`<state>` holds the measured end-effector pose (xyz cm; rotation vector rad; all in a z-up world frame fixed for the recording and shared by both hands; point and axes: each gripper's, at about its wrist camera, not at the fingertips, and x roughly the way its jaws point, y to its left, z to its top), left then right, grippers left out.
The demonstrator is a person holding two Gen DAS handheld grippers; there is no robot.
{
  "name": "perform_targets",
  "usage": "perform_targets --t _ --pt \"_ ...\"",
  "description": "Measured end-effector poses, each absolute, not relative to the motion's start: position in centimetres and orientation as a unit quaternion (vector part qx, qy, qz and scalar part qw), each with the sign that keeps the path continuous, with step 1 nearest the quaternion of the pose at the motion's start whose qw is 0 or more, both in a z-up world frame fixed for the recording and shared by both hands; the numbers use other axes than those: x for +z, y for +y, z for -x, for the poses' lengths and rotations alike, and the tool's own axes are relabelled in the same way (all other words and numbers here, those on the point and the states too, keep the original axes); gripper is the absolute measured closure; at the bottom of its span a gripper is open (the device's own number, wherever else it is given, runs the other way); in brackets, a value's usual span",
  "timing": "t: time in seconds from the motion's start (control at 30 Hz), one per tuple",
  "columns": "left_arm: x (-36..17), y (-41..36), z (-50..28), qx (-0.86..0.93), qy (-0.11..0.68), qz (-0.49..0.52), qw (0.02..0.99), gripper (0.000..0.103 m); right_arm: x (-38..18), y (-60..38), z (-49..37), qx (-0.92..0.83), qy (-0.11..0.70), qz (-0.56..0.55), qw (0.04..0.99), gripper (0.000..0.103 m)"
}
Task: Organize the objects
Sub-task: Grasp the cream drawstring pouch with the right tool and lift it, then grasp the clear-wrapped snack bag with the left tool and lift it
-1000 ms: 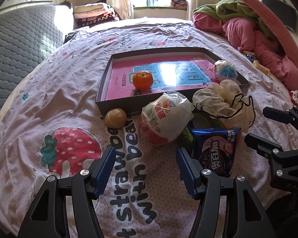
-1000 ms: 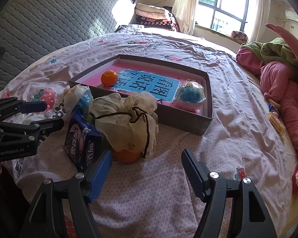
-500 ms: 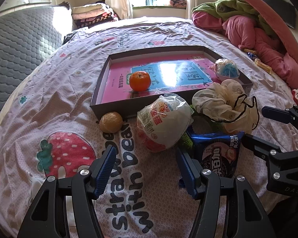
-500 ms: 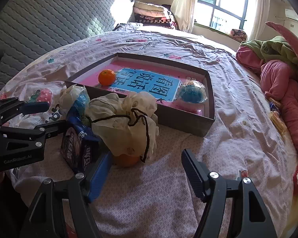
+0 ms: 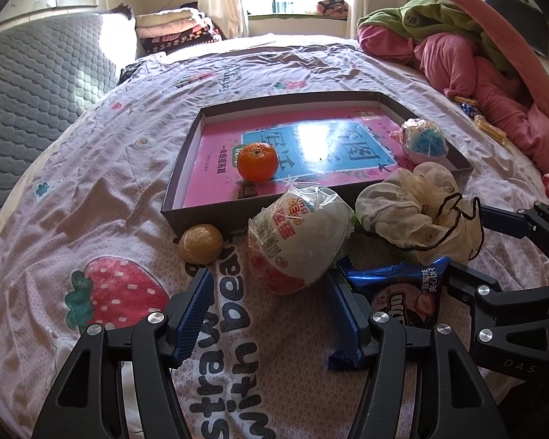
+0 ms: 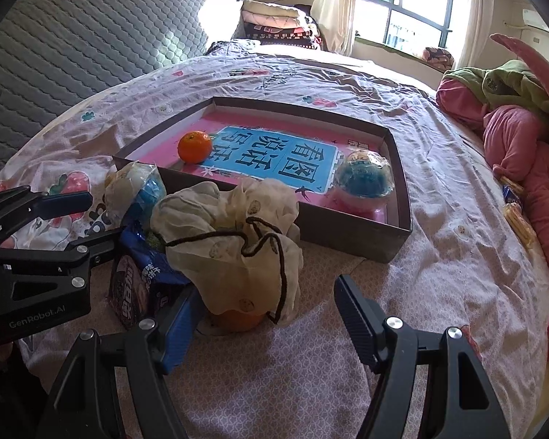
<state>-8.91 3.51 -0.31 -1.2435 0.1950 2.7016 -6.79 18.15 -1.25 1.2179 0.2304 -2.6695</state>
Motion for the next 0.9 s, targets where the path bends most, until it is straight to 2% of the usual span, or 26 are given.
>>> perform_targets --t 0.33,0.6,0.8,0.9 --pt "-0.2 3.0 10.6 0.903 0.037 0.422 0.078 0.039 -1.4 18.1 8.2 -0.903 0.056 -0.415 0.094 0.034" --pt "-0.5 3.0 11.7 0.9 0.022 0.43 0.077 0.039 -1.6 18.4 9.2 -0.9 0.025 -0.422 0.101 0.06" --pt "-0.8 3.1 12.6 0.897 0.007 0.436 0.076 0.039 -1.5 19.2 9.5 -0.901 -0.007 -0.421 0.104 0.072" --pt "-1.1 3.1 12.9 0.894 -0.005 0.441 0.079 0.039 -1.4 19.8 9.5 -0.901 -0.025 -0.419 0.108 0.074"
